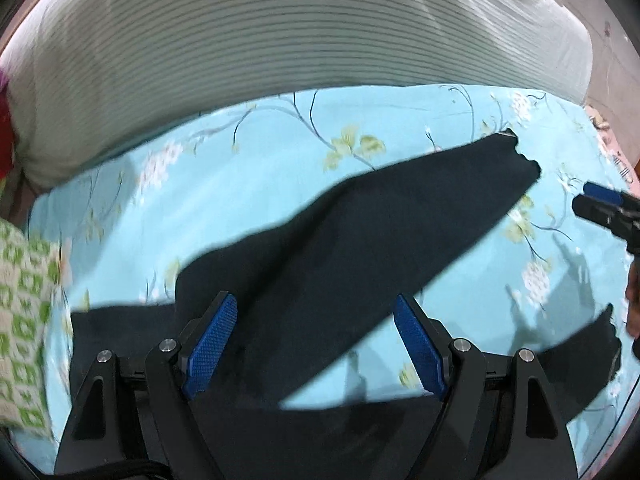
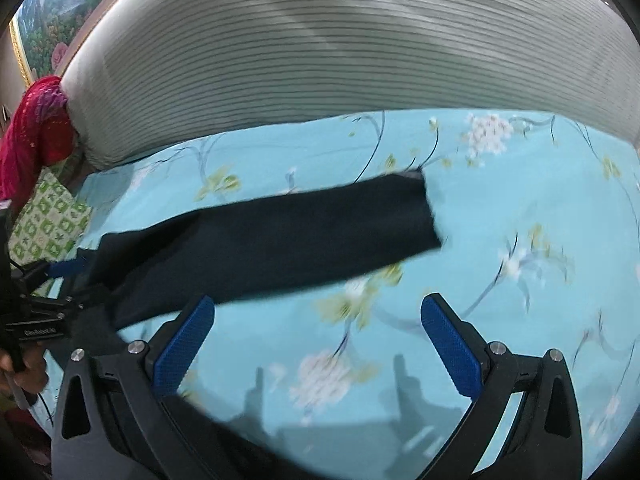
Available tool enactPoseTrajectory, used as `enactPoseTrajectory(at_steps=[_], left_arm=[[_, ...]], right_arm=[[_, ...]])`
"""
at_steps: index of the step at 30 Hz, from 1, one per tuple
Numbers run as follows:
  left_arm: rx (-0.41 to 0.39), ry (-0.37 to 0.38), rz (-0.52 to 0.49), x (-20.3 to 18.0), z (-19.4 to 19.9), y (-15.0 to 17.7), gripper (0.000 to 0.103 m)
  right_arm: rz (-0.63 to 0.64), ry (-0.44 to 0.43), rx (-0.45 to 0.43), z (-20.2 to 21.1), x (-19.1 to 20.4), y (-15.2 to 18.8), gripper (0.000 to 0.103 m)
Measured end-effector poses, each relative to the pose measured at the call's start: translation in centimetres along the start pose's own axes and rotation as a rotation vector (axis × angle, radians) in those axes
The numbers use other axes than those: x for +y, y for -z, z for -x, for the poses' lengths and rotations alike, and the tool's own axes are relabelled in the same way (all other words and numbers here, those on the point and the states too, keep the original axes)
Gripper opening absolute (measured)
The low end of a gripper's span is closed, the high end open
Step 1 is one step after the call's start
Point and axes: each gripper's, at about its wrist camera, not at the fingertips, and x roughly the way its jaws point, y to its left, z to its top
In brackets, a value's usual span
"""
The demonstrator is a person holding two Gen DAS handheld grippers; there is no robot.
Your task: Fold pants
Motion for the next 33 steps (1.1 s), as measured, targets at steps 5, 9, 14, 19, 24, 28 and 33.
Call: enactPoseTrajectory(at_steps=[5,9,14,19,24,28,33], left_arm=[[0.037,-0.037,-0.035,0.1,-2.7,-2.8,0.081],[0.070,-0.043,-0.044,0.5,-5.4,-4.6,0.081],[0.131,-0.006,-0.051,0.8,-8.9,-6.3,0.081],[0.171,-0.020,-0.079,1.1,-12.2,-7.3,0.081],[0.213,0.082,-0.072,1.7,-13.8,-7.6,0.061],[0.207,0.176,-0.102,1.4,-13.4,-7.4,0.010],[0.154,0.202,-0.153,1.2,-10.6,-6.3,0.004]], right_arm=[[0.005,0.013,0.016,-2.0,-2.1,-3.6,0.102],[-0.013,0.022,0.043,-4.2,-4.3,-5.9,0.102],[-0.078,0.025,0.056,-7.2,-7.0,-8.3,0.102],[-0.076,0.002,0.090,-10.3,-7.9,-10.1,0.101],[-0.025,-0.004,0.146,-12.9,-7.7,-10.7,0.065],[-0.028,-0.040,0.155,-12.7,-7.7,-10.9,0.019],[-0.017,-0.072,0.129,-10.2,-7.6,-10.8,0.008]])
